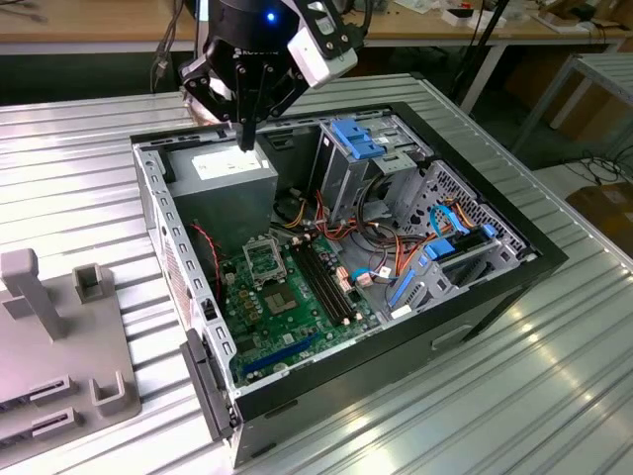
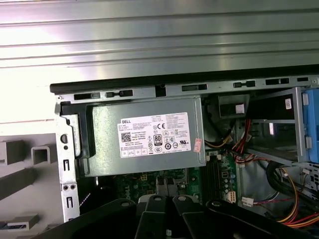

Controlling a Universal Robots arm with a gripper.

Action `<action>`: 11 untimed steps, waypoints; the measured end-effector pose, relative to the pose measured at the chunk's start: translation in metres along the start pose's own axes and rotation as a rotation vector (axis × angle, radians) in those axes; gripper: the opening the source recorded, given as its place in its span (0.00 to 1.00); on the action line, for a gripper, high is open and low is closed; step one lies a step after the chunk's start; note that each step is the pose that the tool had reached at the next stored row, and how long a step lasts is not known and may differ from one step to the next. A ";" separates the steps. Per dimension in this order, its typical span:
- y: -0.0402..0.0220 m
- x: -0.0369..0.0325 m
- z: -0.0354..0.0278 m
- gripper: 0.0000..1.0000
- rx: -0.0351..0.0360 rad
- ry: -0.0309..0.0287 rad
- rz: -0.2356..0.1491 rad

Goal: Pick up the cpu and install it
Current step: 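Reach for the cpu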

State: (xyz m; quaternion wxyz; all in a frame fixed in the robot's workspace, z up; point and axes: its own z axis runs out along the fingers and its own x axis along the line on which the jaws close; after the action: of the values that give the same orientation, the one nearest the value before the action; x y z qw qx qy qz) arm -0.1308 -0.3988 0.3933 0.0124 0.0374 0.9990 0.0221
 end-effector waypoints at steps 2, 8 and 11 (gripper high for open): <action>0.0000 0.0005 -0.0001 0.11 0.0001 0.0001 0.000; -0.0002 0.0023 -0.0001 0.11 0.0000 0.0003 0.000; -0.0002 0.0030 -0.0001 0.11 0.0001 0.0004 0.000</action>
State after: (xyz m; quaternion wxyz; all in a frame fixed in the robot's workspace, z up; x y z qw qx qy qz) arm -0.1338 -0.3988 0.3933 0.0122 0.0374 0.9990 0.0221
